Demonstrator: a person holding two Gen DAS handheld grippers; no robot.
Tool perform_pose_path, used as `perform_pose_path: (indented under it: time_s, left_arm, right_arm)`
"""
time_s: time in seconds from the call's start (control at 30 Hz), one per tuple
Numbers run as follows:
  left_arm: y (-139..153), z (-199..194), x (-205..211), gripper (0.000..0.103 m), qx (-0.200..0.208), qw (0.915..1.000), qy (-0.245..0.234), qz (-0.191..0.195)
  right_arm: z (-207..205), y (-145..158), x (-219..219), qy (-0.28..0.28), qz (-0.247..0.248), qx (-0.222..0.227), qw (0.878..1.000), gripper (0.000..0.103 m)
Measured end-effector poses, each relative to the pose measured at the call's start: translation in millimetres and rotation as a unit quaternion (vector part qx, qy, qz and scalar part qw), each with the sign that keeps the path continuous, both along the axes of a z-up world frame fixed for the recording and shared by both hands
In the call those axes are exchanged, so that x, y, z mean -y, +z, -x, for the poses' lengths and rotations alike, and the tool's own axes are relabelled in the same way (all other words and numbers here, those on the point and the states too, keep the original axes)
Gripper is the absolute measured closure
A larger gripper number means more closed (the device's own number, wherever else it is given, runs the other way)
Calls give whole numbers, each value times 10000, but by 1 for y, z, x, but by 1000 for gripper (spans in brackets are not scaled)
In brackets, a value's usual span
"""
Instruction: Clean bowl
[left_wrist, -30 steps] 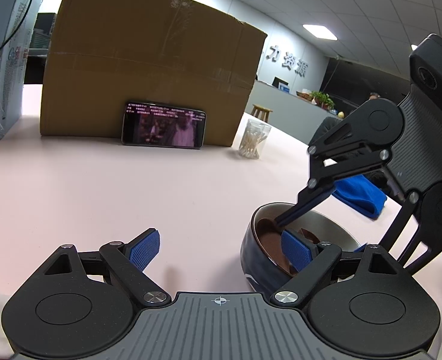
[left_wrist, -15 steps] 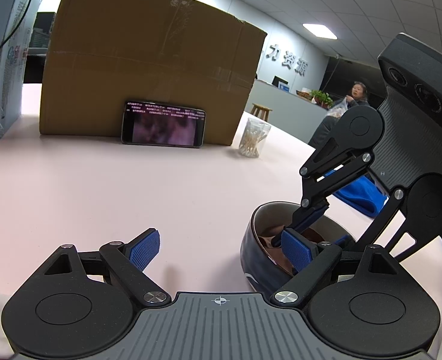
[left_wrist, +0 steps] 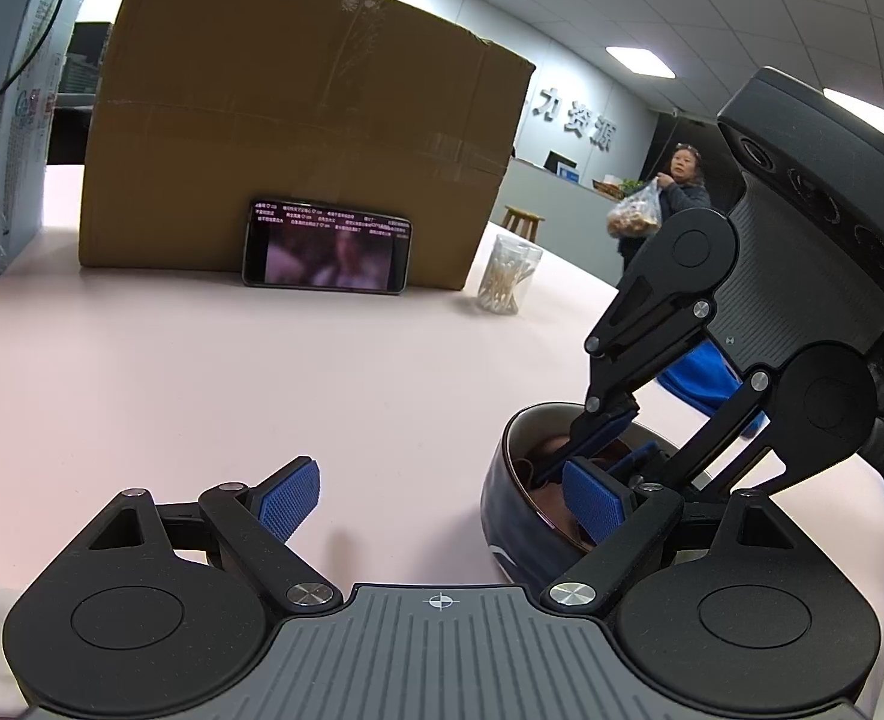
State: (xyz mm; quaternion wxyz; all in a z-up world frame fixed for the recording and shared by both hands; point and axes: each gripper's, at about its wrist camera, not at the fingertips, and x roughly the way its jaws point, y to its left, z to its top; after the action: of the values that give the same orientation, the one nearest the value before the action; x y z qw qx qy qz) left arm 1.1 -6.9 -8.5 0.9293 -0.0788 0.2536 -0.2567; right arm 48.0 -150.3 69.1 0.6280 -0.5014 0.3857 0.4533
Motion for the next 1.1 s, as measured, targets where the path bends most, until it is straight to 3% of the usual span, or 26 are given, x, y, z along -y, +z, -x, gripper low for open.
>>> perform_pose_path:
  time_s: [0.4, 0.67, 0.87, 1.1]
  left_arm:
    - [0, -1, 0, 13, 3, 10000, -3, -9]
    - [1, -1, 0, 13, -1, 10000, -10, -10]
    - [1, -1, -1, 13, 3, 10000, -8, -11]
    - [1, 0, -1, 13, 11, 10000, -11, -17]
  right_arm:
    - [16, 2, 4, 177, -27, -283, 9994, 86]
    - [16, 0, 1, 227, -188, -164, 9994, 85]
    - [12, -2, 5, -2, -44, 38, 10000, 86]
    - [16, 1, 7, 44, 21, -78, 10000, 85]
